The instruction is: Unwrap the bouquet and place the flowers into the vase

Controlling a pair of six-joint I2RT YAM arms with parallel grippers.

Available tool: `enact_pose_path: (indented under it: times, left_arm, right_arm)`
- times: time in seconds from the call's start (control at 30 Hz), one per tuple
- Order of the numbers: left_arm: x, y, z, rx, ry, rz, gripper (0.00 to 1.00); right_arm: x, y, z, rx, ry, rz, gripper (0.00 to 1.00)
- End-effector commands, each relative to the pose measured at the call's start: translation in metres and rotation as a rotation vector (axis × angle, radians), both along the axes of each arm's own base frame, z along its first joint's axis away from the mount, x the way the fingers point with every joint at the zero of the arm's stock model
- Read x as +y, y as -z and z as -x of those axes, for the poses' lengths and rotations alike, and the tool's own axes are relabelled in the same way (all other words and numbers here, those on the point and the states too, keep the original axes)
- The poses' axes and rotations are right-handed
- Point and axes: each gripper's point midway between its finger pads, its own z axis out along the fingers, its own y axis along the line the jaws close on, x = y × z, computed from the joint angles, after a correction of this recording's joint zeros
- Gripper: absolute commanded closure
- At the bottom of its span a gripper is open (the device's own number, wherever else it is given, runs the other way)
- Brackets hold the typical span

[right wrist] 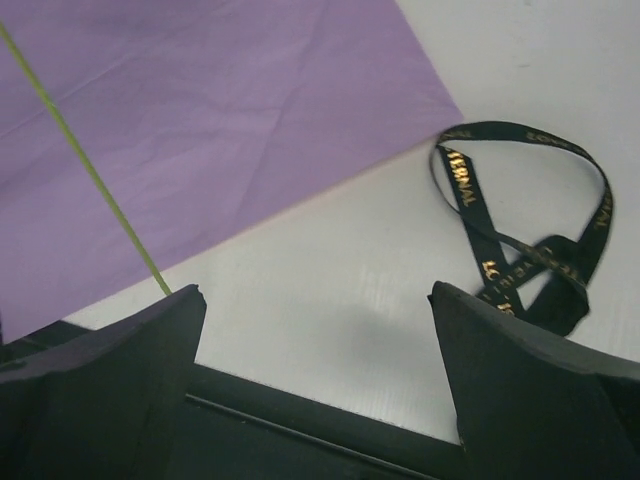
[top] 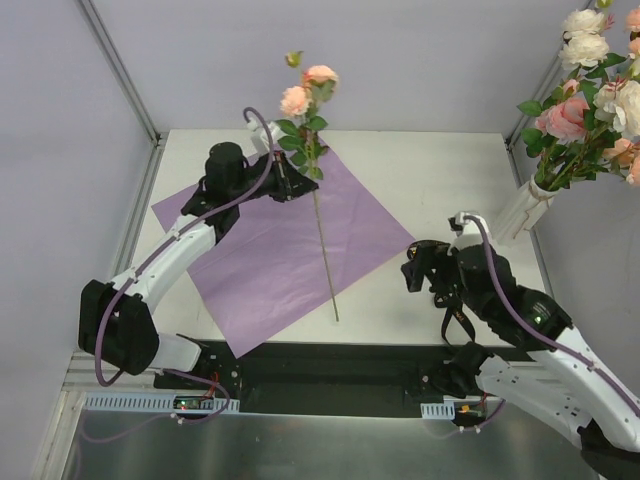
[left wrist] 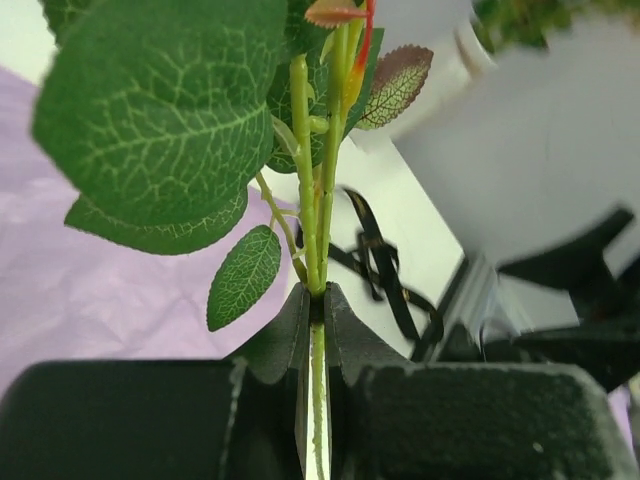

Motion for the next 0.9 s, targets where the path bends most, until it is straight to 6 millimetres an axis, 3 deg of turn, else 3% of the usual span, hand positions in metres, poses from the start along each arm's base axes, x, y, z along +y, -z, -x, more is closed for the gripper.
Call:
enact_pose_path:
  times: [0.0, 0.17, 0.3, 0.37, 0.5, 0.57, 0.87]
  left_arm:
    - [-0.035, 0.001, 0.042, -0.116, 0.312, -0.071, 1.00]
    - [-0.068, 0.003, 0.081, -0.165, 0.443, -0.095, 1.00]
    - [-0.082, 0.007, 0.103, -0.220, 0.506, -0.135, 1.00]
    - [-0.085, 0.004, 0.113, -0.248, 0.526, -0.147, 1.00]
    - [-0.085, -0.002, 0.116, -0.263, 0.522, -0.147, 1.00]
    - [-0.085, -0.003, 0.116, -0.266, 0.520, -0.145, 1.00]
    - [-0.084, -0.005, 0.117, -0.267, 0.520, -0.145, 1.00]
  right_arm:
    - [0.058, -0.038, -0.004, -0.029, -0.266, -0.059, 0.03]
    - [0.084, -0.054, -0.026, -0.044, -0.259, -0.101, 0.07]
    - [0.103, -0.082, -0.049, -0.089, -0.221, -0.191, 0.16]
    - [0.110, -0.086, -0.057, -0.083, -0.195, -0.231, 0.22]
    - [0.125, -0.104, -0.069, -0.118, -0.193, -0.323, 0.35]
    - [0.130, -0.102, -0.074, -0.112, -0.187, -0.340, 0.41]
    - [0.153, -0.103, -0.085, -0.112, -0.215, -0.398, 0.50]
